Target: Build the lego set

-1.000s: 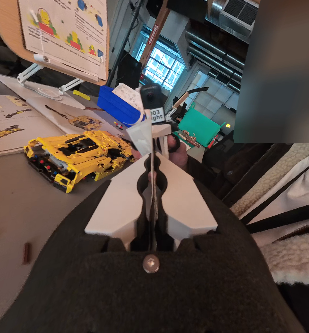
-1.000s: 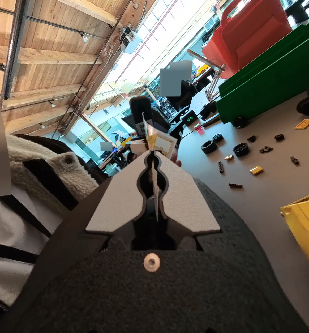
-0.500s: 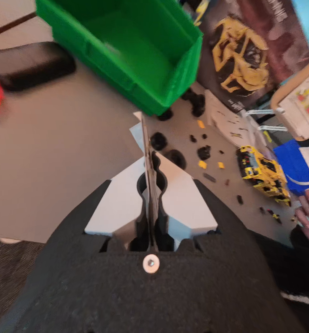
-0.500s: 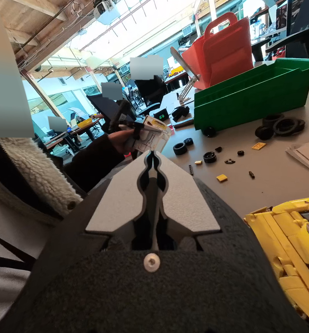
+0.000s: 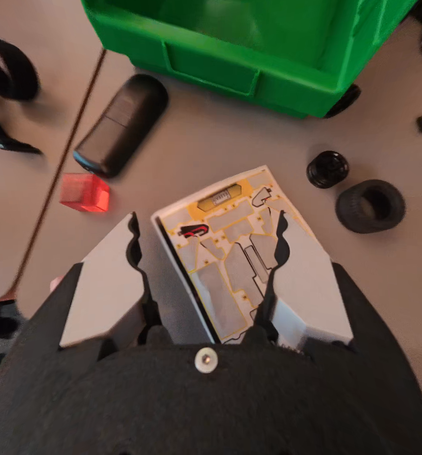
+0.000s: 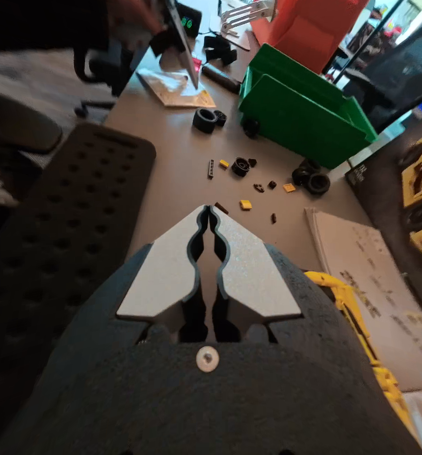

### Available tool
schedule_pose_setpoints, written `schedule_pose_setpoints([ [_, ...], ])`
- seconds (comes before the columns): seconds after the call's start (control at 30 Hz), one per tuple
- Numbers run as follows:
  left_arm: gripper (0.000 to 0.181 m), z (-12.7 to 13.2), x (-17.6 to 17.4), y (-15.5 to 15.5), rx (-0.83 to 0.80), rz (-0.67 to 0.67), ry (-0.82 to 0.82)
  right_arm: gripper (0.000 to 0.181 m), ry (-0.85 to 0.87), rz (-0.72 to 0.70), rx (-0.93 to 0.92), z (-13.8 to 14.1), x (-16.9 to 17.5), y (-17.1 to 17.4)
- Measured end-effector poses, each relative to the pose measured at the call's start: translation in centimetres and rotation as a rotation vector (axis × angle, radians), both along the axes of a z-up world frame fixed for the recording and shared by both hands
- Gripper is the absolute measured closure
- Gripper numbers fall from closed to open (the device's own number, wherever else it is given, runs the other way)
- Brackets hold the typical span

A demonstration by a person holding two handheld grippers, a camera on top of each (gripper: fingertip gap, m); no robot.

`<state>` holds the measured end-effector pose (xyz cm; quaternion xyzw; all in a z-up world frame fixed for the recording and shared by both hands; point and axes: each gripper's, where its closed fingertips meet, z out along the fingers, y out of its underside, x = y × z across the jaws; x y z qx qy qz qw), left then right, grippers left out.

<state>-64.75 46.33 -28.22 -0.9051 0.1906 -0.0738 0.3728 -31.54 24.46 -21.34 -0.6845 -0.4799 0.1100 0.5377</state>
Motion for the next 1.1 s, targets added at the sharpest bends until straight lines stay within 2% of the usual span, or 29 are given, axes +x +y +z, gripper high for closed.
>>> schedule_pose_setpoints([
  [0.13, 0.07, 3.6, -0.8, 0.5, 0.148, 0.051, 0.014, 0.181, -0.206, -0.027, 0.226, -1.5, -0.3, 0.3],
  [0.23, 0.071, 7.9, -0.1, -0.7, 0.238, 0.069, -0.038, 0.181, -0.296, -0.045, 0.309, -2.3, -0.8, 0.5],
  [0.3, 0.075, 11.1, 3.3, -2.5, 0.313, -0.004, -0.131, 0.181, -0.332, -0.061, 0.268, -3.6, -1.0, 0.7],
  [0.33, 0.083, 12.3, 6.2, -3.8, 0.339, -0.084, -0.209, 0.181, -0.345, -0.08, 0.256, -3.9, -1.0, 1.0],
  [0.37, 0.103, 12.9, 9.7, -5.6, 0.337, -0.203, -0.294, 0.181, -0.366, -0.109, 0.26, -4.1, -0.9, 1.3],
  [0.4, 0.113, 12.7, 13.3, -7.6, 0.3, -0.338, -0.369, 0.181, -0.396, -0.141, 0.26, -4.4, -0.8, 1.7],
  [0.47, 0.117, 11.2, 19.3, -11.7, 0.17, -0.589, -0.489, 0.181, -0.432, -0.168, 0.255, -5.1, -1.0, 2.0],
  [0.53, 0.117, 9.6, 23.4, -15.0, 0.093, -0.789, -0.575, 0.181, -0.463, -0.197, 0.287, -5.2, -1.0, 2.4],
  [0.6, 0.117, 7.7, 26.0, -17.2, 0.093, -0.92, -0.571, 0.181, -0.495, -0.207, 0.329, -5.3, -1.1, 2.6],
  [0.7, 0.117, 4.8, 27.9, -18.8, 0.083, -1.013, -0.472, 0.181, -0.507, -0.181, 0.333, -6.0, -1.8, 2.6],
  [0.8, 0.124, 2.5, 28.6, -18.8, 0.035, -1.056, -0.38, 0.181, -0.523, -0.188, 0.373, -5.9, -1.7, 2.9],
  [0.93, 0.124, 1.1, 29.0, -18.8, 0.028, -1.168, -0.296, 0.181, -0.504, -0.194, 0.413, -5.2, -1.8, 2.9],
  [1.0, 0.123, 0.9, 29.5, -19.0, 0.011, -1.238, -0.273, 0.181, -0.398, -0.228, 0.404, -3.6, -1.1, 2.7],
  [1.1, 0.123, 0.2, 30.4, -19.3, -0.009, -1.328, -0.224, 0.181, -0.144, -0.275, 0.254, -1.7, 1.4, 2.5],
])
